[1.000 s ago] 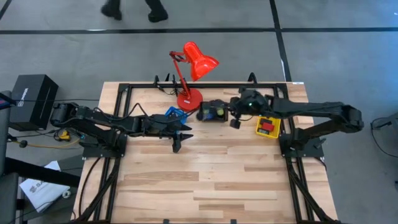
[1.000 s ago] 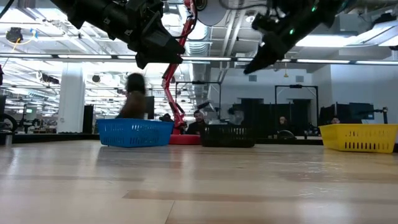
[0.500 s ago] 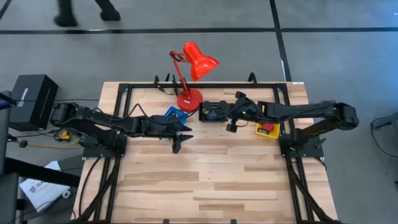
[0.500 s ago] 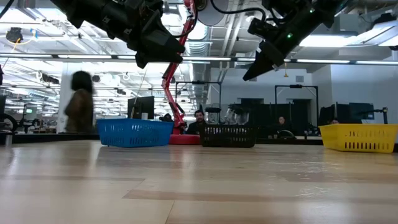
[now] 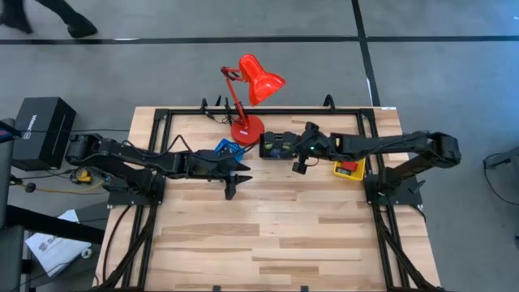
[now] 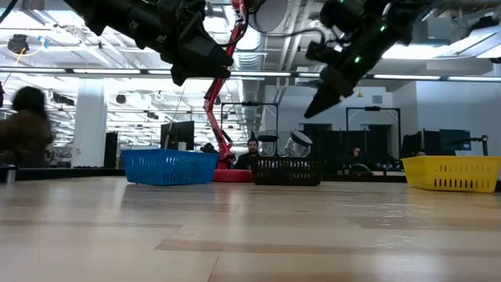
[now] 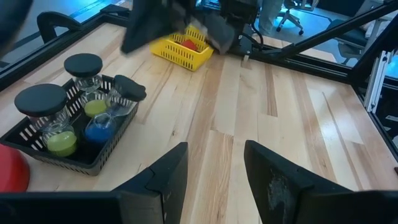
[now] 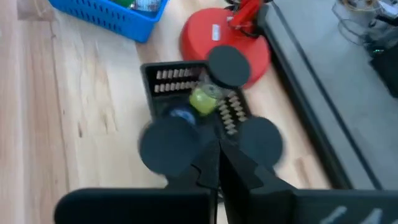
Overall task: Pick & Place Office items
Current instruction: Put the blue hourglass into the black bin
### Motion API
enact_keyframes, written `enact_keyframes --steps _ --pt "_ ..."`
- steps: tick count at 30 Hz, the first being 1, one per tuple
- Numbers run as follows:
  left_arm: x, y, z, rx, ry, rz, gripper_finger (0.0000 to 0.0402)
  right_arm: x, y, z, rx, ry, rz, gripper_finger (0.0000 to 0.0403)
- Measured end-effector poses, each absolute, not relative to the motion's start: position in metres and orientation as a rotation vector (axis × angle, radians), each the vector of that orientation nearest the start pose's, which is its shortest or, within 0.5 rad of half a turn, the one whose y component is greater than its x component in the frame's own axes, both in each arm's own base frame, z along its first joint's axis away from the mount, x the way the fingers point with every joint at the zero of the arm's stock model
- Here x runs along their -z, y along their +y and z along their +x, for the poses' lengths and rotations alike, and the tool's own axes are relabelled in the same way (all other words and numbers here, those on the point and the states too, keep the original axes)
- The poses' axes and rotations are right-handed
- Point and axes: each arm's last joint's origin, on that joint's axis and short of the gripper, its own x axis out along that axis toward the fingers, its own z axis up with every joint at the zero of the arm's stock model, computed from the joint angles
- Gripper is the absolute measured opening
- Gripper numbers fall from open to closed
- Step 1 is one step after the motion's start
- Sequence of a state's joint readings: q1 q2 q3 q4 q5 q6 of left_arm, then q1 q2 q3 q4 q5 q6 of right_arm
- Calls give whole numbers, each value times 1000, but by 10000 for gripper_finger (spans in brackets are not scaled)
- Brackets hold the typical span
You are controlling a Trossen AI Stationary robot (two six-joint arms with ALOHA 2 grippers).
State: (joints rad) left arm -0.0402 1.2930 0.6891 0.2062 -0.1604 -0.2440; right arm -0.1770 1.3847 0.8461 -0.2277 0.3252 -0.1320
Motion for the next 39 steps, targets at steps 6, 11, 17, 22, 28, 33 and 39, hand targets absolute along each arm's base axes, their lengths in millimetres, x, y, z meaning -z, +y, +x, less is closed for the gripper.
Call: enact_keyframes --steps 6,11,17,22,28,33,39 --pt "-231 -7 272 -166 373 -208 153 -198 -57 286 368 889 -179 0" --pt "-231 -7 273 -163 366 -209 153 -197 -56 282 398 920 -157 0" --pt "-231 -7 273 -163 365 -209 153 -200 -59 267 478 1023 -155 0" --pt "-233 -7 273 -162 353 -210 153 -200 -70 264 546 1013 -91 0" --pt "-233 -7 273 -163 352 -210 153 -185 -74 269 530 1070 -76 0" --pt "-233 -7 273 -165 352 -210 153 -181 -75 271 530 1083 -82 0" --pt "-232 -7 273 -165 356 -209 153 -184 -79 274 533 1039 -93 0"
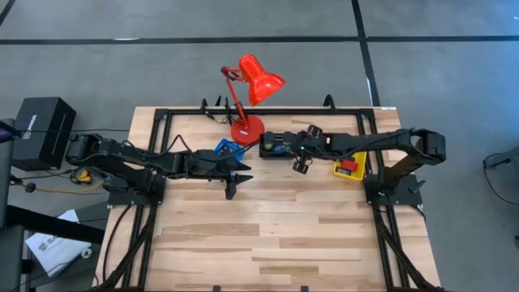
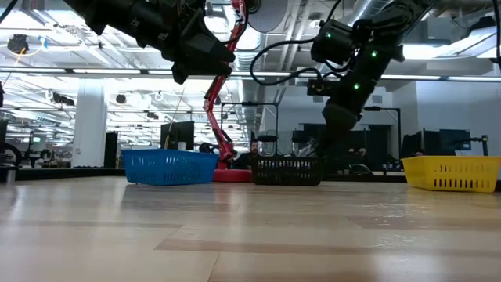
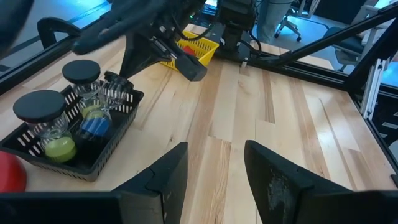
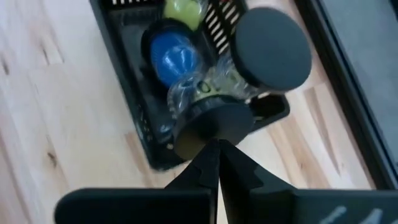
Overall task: Pick & Place Office items
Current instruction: Put the blue hourglass into the black bin
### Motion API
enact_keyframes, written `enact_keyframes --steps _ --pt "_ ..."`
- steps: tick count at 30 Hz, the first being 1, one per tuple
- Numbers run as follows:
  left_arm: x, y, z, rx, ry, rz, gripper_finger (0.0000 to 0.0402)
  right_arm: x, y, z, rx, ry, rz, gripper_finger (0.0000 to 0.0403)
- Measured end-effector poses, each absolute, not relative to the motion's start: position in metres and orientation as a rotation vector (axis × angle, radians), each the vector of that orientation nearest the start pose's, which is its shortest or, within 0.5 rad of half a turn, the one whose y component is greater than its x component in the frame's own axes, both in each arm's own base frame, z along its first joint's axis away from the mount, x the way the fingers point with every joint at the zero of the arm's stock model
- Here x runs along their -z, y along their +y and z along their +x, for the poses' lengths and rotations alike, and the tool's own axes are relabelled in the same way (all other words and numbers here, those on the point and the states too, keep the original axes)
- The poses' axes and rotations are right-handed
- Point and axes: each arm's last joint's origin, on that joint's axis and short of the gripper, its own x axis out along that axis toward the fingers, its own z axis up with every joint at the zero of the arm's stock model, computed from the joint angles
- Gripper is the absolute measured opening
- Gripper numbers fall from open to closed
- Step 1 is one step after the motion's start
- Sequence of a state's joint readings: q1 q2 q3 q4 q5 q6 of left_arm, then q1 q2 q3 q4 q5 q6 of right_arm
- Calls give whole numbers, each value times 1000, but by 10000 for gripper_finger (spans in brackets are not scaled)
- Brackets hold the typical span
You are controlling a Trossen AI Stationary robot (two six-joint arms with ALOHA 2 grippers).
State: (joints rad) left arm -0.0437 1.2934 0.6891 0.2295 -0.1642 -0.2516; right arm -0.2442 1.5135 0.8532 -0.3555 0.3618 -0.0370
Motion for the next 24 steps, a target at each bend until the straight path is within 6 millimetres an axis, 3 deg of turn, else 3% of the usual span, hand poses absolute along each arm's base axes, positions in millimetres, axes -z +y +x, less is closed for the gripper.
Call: enact_keyframes --steps 12,16,24 --pt "-233 -7 273 -161 352 -211 153 -188 -84 286 486 910 -85 0" --pt "-233 -7 273 -161 352 -211 153 -192 -84 289 431 904 -163 0" --pt "-233 -7 273 -161 353 -211 153 -215 -86 296 435 879 -169 0"
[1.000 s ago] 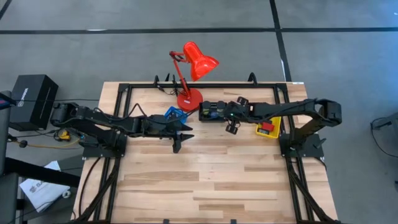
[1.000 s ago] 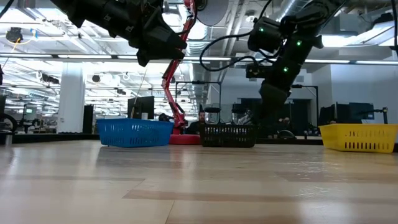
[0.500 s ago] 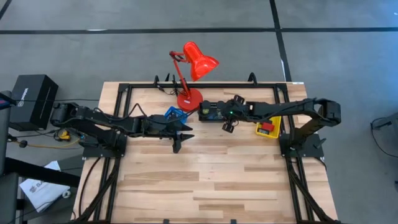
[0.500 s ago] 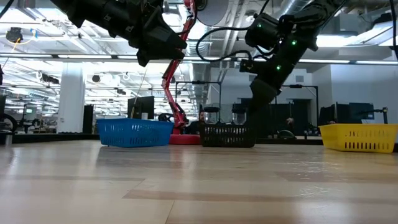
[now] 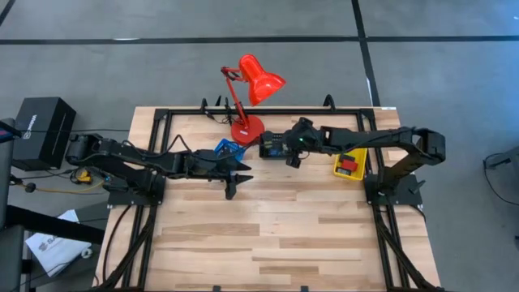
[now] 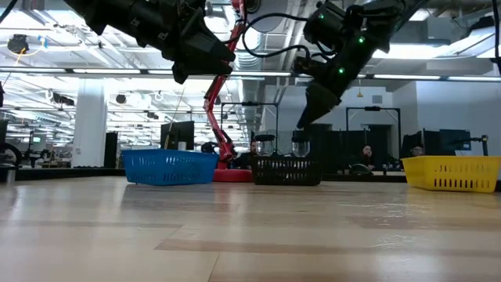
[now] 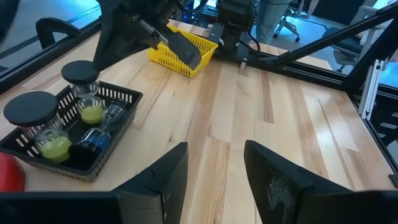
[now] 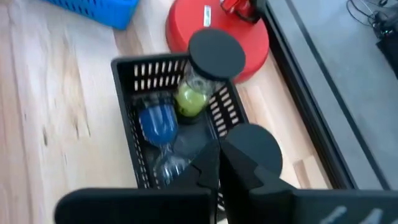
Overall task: Pick & Place Office items
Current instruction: Put the blue hourglass into the black bin
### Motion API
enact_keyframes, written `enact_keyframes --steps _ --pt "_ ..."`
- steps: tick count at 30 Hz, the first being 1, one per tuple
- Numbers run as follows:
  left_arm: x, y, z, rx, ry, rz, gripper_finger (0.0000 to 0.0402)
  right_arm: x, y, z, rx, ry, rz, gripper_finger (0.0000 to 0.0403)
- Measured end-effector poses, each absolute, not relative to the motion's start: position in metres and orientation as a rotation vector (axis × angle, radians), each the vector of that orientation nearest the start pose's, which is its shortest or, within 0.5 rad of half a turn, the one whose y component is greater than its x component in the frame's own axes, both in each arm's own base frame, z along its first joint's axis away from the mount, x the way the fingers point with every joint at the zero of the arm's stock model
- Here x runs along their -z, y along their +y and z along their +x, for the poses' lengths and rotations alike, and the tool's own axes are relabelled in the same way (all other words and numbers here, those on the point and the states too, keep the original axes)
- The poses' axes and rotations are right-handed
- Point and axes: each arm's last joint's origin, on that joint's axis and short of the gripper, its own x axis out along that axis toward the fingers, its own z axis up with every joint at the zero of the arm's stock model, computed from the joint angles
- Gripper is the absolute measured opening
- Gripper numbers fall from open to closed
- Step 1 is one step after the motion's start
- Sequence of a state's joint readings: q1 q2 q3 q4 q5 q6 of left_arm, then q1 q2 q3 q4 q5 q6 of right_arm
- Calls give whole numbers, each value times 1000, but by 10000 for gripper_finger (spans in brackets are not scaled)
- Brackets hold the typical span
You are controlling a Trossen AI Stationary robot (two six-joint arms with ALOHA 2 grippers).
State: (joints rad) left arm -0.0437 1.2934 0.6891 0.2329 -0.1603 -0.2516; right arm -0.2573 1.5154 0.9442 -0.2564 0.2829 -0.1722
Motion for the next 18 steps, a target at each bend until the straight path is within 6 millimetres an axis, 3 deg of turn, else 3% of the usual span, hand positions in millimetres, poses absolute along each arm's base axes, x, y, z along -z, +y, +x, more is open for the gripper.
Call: enact_keyframes --steps 5,12,18 --pt "-232 -9 273 -112 361 -220 153 -207 -88 293 381 949 -148 6" --pt "-233 -9 273 -99 362 -214 153 -209 -84 298 250 897 -152 29" --pt "-232 -9 273 -99 363 -214 153 -197 -90 302 223 947 -153 87"
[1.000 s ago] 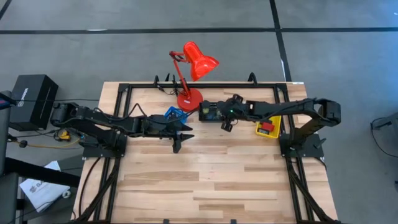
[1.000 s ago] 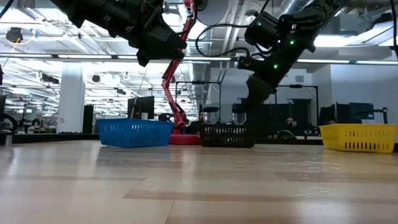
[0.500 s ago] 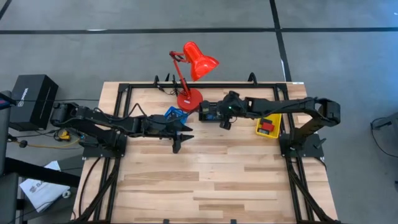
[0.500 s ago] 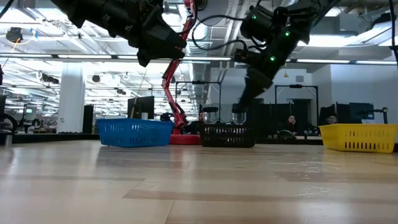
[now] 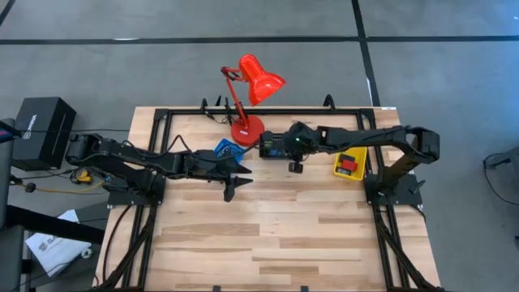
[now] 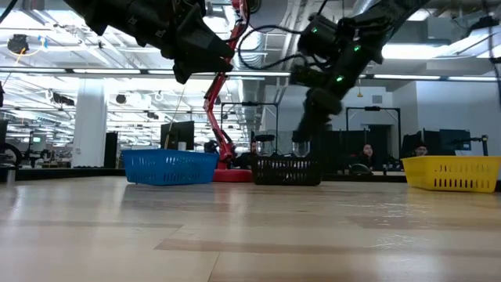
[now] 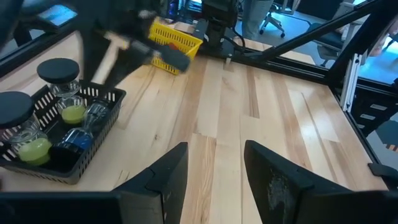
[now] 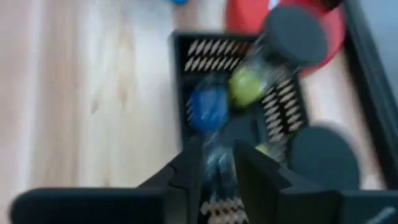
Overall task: Pick & Place Office items
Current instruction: Put the blue hourglass into the black bin
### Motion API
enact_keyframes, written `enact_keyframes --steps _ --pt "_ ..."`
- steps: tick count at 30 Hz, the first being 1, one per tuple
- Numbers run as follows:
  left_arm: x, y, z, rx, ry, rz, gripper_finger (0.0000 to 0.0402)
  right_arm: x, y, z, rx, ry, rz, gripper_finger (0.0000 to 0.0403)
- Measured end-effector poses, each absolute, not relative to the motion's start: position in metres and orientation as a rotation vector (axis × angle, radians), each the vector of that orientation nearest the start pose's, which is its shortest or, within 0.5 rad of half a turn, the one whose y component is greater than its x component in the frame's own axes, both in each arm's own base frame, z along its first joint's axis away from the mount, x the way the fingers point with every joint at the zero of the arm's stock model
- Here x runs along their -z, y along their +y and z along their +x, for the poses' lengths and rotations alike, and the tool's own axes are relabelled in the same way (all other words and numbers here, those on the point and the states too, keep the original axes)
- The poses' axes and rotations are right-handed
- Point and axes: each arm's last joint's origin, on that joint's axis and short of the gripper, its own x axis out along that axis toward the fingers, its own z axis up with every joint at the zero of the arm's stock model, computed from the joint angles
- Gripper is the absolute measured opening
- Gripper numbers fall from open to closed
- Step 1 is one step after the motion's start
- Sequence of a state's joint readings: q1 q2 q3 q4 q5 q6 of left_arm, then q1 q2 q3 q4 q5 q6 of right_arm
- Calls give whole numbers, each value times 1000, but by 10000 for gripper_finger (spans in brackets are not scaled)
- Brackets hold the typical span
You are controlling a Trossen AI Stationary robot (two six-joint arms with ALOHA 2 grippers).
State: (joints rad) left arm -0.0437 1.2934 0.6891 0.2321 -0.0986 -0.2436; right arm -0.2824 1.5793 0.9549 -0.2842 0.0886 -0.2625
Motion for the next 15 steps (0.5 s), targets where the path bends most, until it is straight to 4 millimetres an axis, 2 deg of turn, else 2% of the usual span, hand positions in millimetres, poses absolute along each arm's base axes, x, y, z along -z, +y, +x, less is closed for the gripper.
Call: enact_keyframes --steps 8,15 --pt "-232 -9 273 -100 364 -214 153 -190 -90 299 215 1021 -155 163" --pt "-232 -9 273 -100 365 -214 153 -188 -92 296 230 1056 -155 202"
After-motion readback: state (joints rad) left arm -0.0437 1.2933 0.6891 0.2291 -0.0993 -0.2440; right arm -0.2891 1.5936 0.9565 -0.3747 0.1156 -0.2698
